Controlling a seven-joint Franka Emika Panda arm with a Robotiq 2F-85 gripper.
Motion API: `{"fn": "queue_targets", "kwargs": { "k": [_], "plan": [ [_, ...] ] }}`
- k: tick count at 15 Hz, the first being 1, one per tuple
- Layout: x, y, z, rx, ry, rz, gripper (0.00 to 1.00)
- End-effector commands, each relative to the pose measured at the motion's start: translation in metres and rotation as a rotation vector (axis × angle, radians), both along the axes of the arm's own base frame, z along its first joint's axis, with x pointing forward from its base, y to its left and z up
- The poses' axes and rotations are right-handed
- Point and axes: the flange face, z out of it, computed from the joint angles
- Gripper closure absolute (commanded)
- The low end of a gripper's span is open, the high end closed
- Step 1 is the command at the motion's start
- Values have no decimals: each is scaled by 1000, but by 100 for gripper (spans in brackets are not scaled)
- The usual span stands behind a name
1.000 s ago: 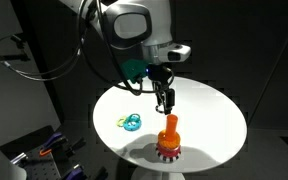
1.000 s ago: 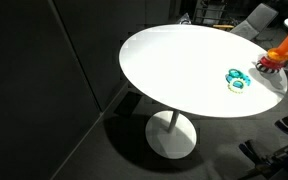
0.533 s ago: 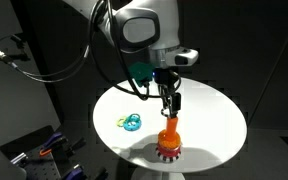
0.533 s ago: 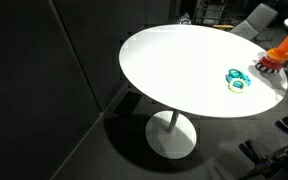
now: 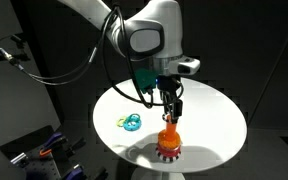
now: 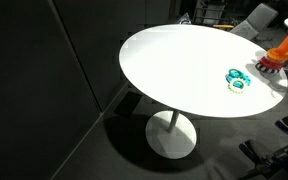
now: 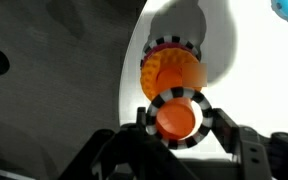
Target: Put the striped white and black ring around the orange rod
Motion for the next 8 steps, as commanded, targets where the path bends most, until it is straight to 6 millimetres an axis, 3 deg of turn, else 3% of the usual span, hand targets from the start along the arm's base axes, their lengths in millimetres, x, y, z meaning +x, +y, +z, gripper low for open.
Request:
{"fn": "queue_targets", "kwargs": {
  "k": [1, 8],
  "plan": [
    [5, -6, 1, 4, -6, -24, 59],
    [5, -11, -4, 23, -5, -41, 59]
  ]
}}
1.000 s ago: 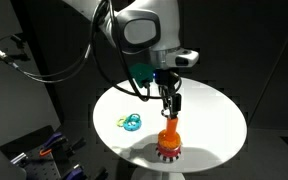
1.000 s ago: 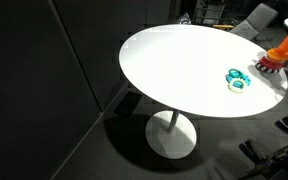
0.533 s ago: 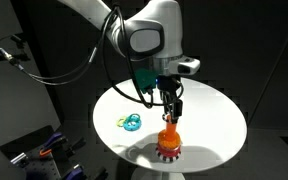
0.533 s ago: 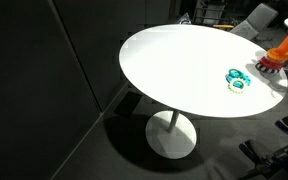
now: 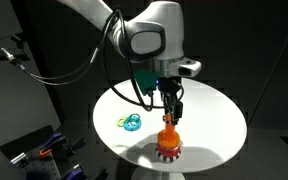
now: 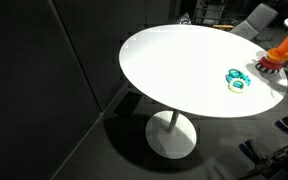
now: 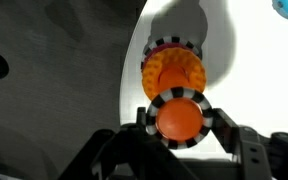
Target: Put the striped white and black ring around the orange rod
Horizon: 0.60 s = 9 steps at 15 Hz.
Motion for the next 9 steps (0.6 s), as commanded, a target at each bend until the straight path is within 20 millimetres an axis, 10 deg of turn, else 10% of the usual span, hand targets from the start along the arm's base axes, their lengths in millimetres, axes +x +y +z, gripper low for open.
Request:
{"fn": "queue_targets", "kwargs": {
  "k": [1, 4, 5, 9],
  "plan": [
    [5, -8, -2, 20, -3, -29, 59],
    [4, -8, -9, 43, 11, -42, 49],
    [3, -8, -10, 51, 19, -39, 9],
    [-2, -3, -7, 80, 44, -29, 0]
  ]
}}
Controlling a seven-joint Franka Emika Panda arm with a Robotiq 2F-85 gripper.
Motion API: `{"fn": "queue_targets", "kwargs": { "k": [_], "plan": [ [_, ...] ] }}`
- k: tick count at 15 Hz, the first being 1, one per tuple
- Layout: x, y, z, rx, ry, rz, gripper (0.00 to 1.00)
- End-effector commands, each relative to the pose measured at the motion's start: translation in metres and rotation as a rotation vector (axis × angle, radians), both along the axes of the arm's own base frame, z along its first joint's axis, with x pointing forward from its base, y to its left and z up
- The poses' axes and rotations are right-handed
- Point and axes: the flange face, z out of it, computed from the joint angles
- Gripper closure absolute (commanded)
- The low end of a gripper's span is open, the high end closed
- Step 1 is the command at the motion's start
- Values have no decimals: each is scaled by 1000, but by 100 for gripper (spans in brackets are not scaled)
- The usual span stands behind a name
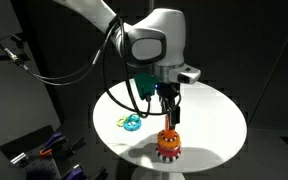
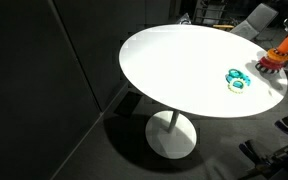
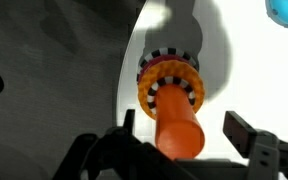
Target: Put the striped white and black ring around the orange rod
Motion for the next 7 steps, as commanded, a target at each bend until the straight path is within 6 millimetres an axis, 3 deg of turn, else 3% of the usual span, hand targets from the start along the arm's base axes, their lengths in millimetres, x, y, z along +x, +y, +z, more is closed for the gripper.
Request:
{"fn": "queue_targets", "kwargs": {
  "k": [1, 4, 5, 7],
  "plan": [
    [-2, 0, 9, 45, 34, 18, 0],
    [-10, 7, 11, 79, 93, 59, 0],
    [-7, 5, 0, 47, 77, 28, 0],
    [-8, 6, -1, 51, 83, 32, 0]
  ]
}}
